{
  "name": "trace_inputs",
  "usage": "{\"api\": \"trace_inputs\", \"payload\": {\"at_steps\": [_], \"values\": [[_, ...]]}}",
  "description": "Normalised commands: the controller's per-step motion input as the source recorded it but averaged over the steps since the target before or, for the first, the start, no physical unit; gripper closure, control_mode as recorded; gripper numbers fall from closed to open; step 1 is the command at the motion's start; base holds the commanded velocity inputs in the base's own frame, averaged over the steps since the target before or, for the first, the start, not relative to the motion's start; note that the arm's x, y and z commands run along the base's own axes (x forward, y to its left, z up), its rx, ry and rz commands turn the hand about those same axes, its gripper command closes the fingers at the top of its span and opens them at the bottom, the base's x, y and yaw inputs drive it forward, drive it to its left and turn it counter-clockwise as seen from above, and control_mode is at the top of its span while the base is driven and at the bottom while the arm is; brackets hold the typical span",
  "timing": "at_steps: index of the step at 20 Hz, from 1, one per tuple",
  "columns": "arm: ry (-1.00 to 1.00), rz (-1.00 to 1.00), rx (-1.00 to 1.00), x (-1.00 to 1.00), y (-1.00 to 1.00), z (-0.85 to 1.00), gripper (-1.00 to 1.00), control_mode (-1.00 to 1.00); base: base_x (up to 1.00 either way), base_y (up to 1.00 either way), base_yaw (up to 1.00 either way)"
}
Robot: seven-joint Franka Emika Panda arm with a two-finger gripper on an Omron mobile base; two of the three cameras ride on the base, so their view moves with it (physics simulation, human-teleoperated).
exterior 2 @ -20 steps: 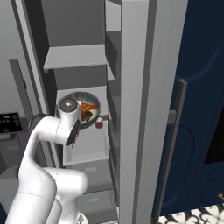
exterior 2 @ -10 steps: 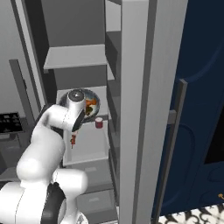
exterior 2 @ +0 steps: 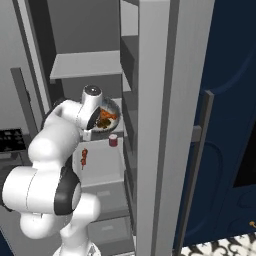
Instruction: Pick the chicken drumstick and mushroom from their plates and place them in the bowl. Then put the bowl in the fridge.
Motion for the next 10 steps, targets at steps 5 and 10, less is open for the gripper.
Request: {"api": "trace_inputs", "payload": {"at_steps": [5, 10], "values": [[-0.15, 0.01, -0.03, 0.13, 0.19, 0.0, 1.0, -1.0, 0.0, 0.0, 0.0], [-0.16, 0.12, -0.12, 0.02, 0.21, 0.01, 1.0, -1.0, 0.0, 0.0, 0.0]]}}
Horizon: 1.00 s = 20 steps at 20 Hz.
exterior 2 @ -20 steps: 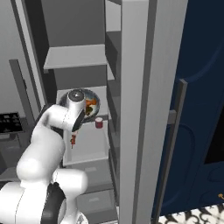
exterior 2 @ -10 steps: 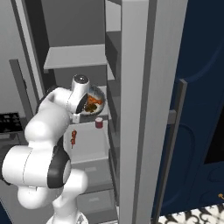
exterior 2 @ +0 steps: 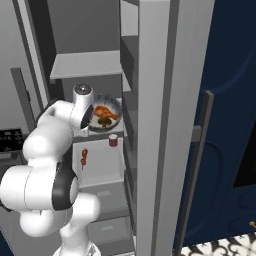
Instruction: Pick the chicken drumstick and mushroom from their plates and place them in the bowl. Then put the bowl in the fridge.
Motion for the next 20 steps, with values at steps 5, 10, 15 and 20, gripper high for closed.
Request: {"api": "trace_inputs", "payload": {"at_steps": [5, 10, 15, 20], "values": [[-0.04, 0.15, -0.07, 0.08, 0.02, 0.0, 1.0, -1.0, 0.0, 0.0, 0.0], [-0.03, 0.19, -0.01, 0.15, 0.0, 0.0, -1.0, -1.0, 0.0, 0.0, 0.0], [-0.08, 0.11, 0.0, 0.02, 0.0, 0.02, -1.0, -1.0, 0.0, 0.0, 0.0], [-0.03, 0.0, -0.03, 0.0, 0.01, 0.08, -1.0, -1.0, 0.0, 0.0, 0.0]]}}
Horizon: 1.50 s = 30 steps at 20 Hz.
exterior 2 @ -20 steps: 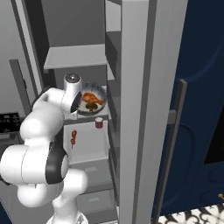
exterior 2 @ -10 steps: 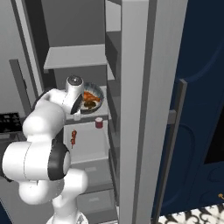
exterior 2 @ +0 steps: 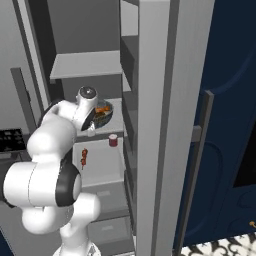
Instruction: Pick the chicken drumstick and mushroom from their plates and place them in the bowl. Then put the bowl in the fridge.
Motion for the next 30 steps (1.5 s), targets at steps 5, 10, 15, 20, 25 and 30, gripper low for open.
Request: {"api": "trace_inputs", "payload": {"at_steps": [5, 10, 15, 20, 25, 30], "values": [[-0.12, -0.06, 0.01, -0.05, -0.26, 0.22, -1.0, -1.0, 0.0, 0.0, 0.0], [-0.16, -0.13, 0.01, -0.6, -0.29, 0.32, -1.0, -1.0, 0.0, 0.0, 0.0], [-0.07, -0.15, 0.0, -0.94, -0.07, 0.73, -1.0, -1.0, 0.0, 0.0, 0.0], [0.06, -0.16, 0.0, -0.96, -0.16, 0.67, -1.0, -1.0, 0.0, 0.0, 0.0], [0.01, -0.12, 0.0, -1.0, -0.3, 0.43, -1.0, -1.0, 0.0, 0.0, 0.0], [0.02, -0.02, 0.0, -0.59, -0.05, 0.22, -1.0, -1.0, 0.0, 0.0, 0.0]]}}
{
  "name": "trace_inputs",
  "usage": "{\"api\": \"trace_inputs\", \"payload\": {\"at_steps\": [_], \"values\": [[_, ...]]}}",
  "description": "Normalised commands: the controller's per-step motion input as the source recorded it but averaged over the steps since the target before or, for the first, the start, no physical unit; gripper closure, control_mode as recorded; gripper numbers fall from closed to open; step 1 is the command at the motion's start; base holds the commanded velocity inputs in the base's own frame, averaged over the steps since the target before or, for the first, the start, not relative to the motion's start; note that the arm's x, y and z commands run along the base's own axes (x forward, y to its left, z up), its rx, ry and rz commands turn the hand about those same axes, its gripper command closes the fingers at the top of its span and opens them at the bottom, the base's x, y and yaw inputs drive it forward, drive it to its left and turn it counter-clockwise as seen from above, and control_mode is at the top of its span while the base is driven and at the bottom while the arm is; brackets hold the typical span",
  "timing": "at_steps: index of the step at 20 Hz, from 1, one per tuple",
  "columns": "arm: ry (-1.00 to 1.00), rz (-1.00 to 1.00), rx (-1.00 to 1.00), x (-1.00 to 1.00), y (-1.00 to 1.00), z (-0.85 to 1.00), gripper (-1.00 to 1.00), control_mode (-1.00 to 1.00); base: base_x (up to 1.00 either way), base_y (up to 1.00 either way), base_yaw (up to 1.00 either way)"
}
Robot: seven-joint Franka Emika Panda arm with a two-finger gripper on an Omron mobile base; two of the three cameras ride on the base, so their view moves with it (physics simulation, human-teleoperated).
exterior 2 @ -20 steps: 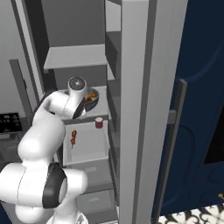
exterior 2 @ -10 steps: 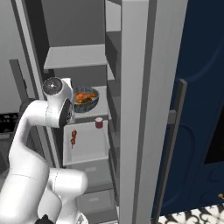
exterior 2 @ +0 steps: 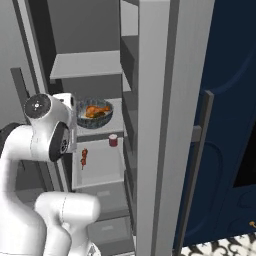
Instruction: Pick the chicken drumstick and mushroom from their plates and place them in the bowl. Then put the bowl in the fridge.
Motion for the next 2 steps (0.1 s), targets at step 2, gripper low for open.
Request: {"api": "trace_inputs", "payload": {"at_steps": [2], "values": [[0.17, 0.0, 0.0, 0.0, 0.0, -0.28, -1.0, -1.0, 0.0, 0.0, 0.0]]}}
